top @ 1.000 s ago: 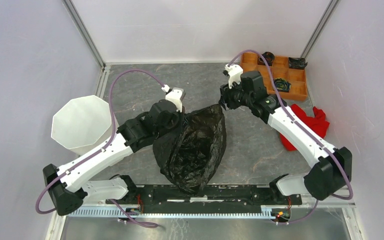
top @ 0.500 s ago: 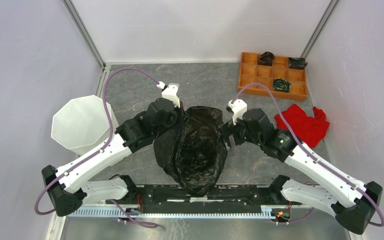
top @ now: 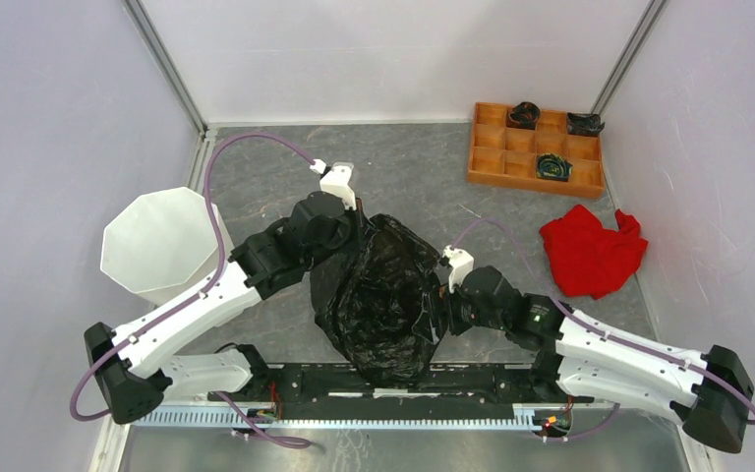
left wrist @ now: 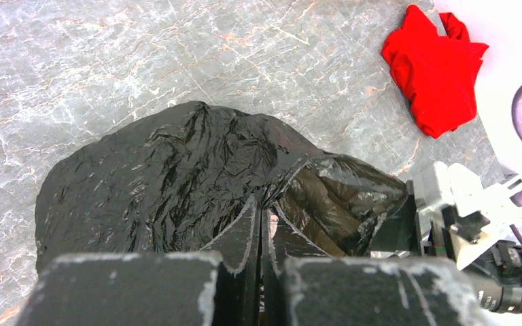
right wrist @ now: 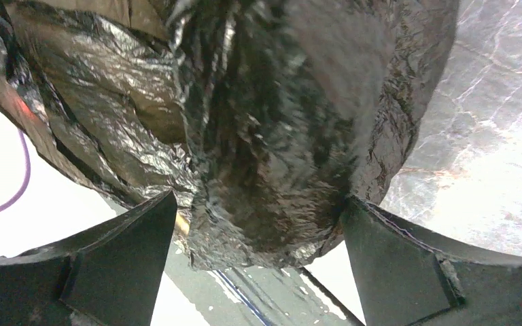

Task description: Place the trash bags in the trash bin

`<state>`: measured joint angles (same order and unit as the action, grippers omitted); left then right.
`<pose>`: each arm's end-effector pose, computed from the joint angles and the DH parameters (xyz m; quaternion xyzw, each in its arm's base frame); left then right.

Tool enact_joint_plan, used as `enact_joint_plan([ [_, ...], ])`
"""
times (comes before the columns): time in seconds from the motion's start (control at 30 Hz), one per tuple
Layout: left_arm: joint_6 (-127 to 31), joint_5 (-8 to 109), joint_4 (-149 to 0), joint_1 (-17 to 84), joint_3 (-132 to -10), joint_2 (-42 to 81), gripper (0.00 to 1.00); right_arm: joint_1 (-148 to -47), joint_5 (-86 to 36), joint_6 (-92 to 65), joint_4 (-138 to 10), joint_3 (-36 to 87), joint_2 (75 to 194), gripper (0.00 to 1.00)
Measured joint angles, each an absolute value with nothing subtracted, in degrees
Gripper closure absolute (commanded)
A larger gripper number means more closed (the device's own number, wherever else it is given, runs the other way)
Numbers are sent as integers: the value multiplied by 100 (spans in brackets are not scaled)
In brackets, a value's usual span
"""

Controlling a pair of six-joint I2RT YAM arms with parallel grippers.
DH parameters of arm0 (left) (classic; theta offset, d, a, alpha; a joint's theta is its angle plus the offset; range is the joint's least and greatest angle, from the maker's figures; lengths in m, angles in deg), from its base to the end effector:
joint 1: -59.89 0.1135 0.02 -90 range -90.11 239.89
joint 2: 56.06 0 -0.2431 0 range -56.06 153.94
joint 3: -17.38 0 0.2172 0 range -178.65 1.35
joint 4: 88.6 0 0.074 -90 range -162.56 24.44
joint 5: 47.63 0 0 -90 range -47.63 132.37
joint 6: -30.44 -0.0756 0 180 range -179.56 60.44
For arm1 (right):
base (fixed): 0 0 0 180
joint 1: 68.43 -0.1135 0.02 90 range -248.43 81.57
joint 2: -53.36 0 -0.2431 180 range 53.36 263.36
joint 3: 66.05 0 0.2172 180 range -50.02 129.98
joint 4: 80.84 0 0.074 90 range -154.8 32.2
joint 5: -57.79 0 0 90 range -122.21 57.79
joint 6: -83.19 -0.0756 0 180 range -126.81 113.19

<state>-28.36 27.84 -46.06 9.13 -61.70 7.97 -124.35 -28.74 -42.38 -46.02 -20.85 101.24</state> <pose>0.1753 -0.1846 0.3205 0.0794 0.8468 -0.2559 0.4594 0.1041 0.1620 0.1927 -0.1715 0.8800 0.3356 0.2891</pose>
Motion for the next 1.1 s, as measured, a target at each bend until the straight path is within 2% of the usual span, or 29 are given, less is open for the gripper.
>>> enact_joint_plan([
  [0.13, -2836, 2758, -4606, 913, -6170, 762, 98, -12811, -3187, -4389, -4717, -2190, 10209, 6],
  [0.2, -2834, 2736, -4604, 913, -6170, 727, 98, -12929, -3298, -4402, -4851, -2218, 10268, 13],
  [0.27, -2836, 2721, -4604, 913, -6168, 690, 98, -12984, -3464, -4371, -4977, -2295, 10277, 29],
  [0.3, -2836, 2688, -4597, 913, -6166, 672, 98, -12995, -3598, -4334, -4997, -2334, 10277, 44],
  [0.33, -2834, 2642, -4590, 913, -6159, 650, 98, -12995, -3744, -4295, -4986, -2354, 10279, 53],
  [0.47, -2832, 2255, -4486, 913, -6083, 524, 98, -12944, -4839, -3995, -4765, -2312, 10307, 76],
  [0.57, -2832, 1919, -4394, 978, -6083, 508, 98, -12420, -5307, -3523, -4514, -1899, 10589, 97],
  [0.6, -2836, 1851, -4333, 1037, -6124, 552, 98, -12155, -5342, -3337, -4488, -1707, 10705, 100],
  [0.73, -2954, 1919, -3895, 1485, -7116, 1120, 98, -10896, -5305, -2588, -4040, 46, 11488, 100],
  [0.83, -3184, 2472, -4048, 1621, -8225, 1306, 98, -10739, -5080, -1976, -3882, 1948, 11905, 100],
  [0.9, -3286, 2964, -4468, 1614, -8670, 1127, 98, -10767, -4826, -1700, -4049, 2700, 11844, 100],
  [1.0, -3321, 3462, -5128, 1601, -8675, 430, 98, -10798, -4481, -1397, -4562, 2903, 11171, 99],
  [1.1, -3308, 3350, -5478, 1601, -7962, -235, 98, -10796, -4358, -1296, -5076, 2011, 10281, 100],
])
